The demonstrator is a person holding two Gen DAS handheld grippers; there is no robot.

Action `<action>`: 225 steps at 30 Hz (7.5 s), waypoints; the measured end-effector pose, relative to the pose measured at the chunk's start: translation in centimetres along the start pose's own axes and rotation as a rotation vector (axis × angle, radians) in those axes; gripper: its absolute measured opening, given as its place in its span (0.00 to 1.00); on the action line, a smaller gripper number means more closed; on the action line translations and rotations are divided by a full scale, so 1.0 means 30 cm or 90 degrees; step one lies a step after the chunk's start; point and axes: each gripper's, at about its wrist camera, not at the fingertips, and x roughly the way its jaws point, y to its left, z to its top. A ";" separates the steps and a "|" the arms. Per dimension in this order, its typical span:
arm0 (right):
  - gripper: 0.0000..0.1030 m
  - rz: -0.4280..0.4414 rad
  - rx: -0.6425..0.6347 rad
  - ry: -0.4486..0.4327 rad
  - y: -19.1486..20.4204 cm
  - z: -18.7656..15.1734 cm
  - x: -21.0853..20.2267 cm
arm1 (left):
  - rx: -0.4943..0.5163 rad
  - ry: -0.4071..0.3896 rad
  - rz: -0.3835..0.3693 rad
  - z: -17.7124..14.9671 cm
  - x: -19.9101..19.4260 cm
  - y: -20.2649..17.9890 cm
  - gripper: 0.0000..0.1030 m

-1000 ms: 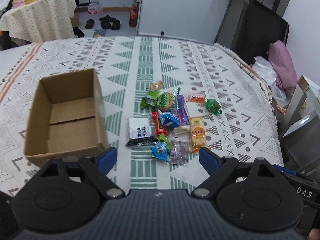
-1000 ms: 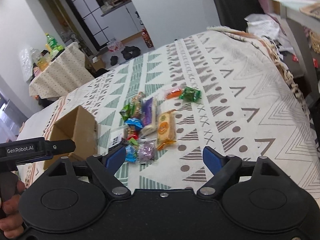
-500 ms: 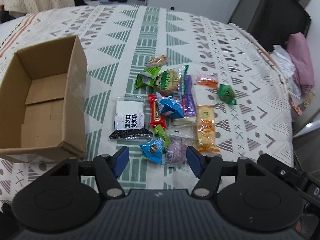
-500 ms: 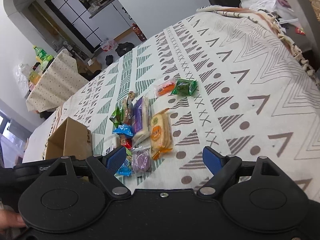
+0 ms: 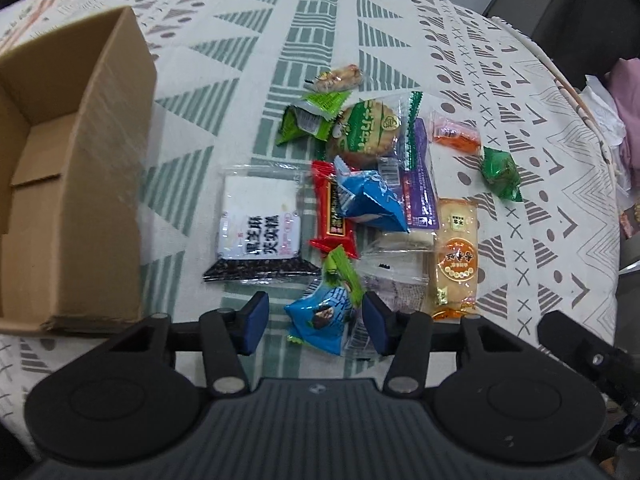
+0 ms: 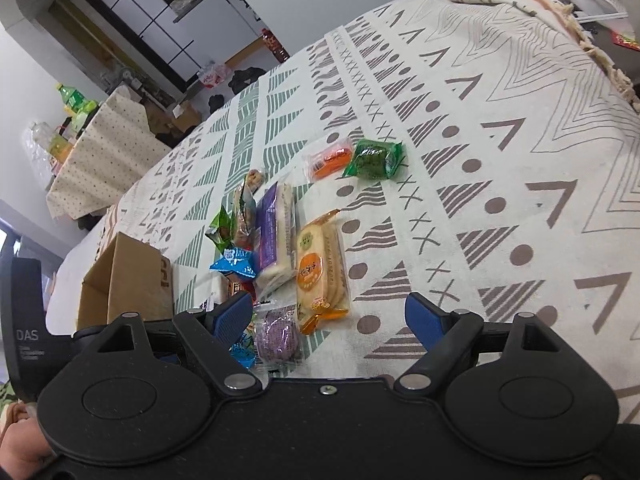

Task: Organize snacks
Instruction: 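Reach left gripper to blue candy while right gripper reaches purple-wrapped snack, then close left gripper on blue candy while right gripper grasps purple-wrapped snack, then carry both snacks over the box and open both grippers to drop them, then move both grippers back over the snack pile, then grasp blue candy with left gripper while right gripper grasps orange-labelled bread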

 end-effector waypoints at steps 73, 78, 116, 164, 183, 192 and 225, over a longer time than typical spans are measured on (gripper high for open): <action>0.31 -0.017 -0.161 -0.039 0.530 0.019 -0.048 | -0.174 -0.236 -0.132 0.063 -0.453 0.363 0.26; 0.31 0.007 -0.174 -0.048 0.609 0.021 -0.029 | -0.225 -0.239 -0.123 0.061 -0.461 0.468 0.26; 0.47 0.116 -0.272 0.001 0.992 -0.015 0.232 | -0.413 -0.270 -0.051 0.111 -0.451 0.762 0.62; 0.76 -0.085 -0.075 -0.075 0.185 0.016 -0.062 | -0.023 -0.215 -0.121 0.074 -0.322 0.162 0.96; 0.76 -0.058 -0.033 -0.032 0.098 0.029 0.132 | -0.035 -0.120 -0.082 0.141 -0.087 0.045 0.72; 0.74 -0.076 -0.055 0.001 0.084 0.039 0.233 | -0.022 -0.066 -0.070 0.169 0.051 -0.012 0.60; 0.34 -0.023 -0.058 -0.073 0.220 0.033 -0.011 | -0.078 -0.186 -0.128 0.093 -0.262 0.110 0.23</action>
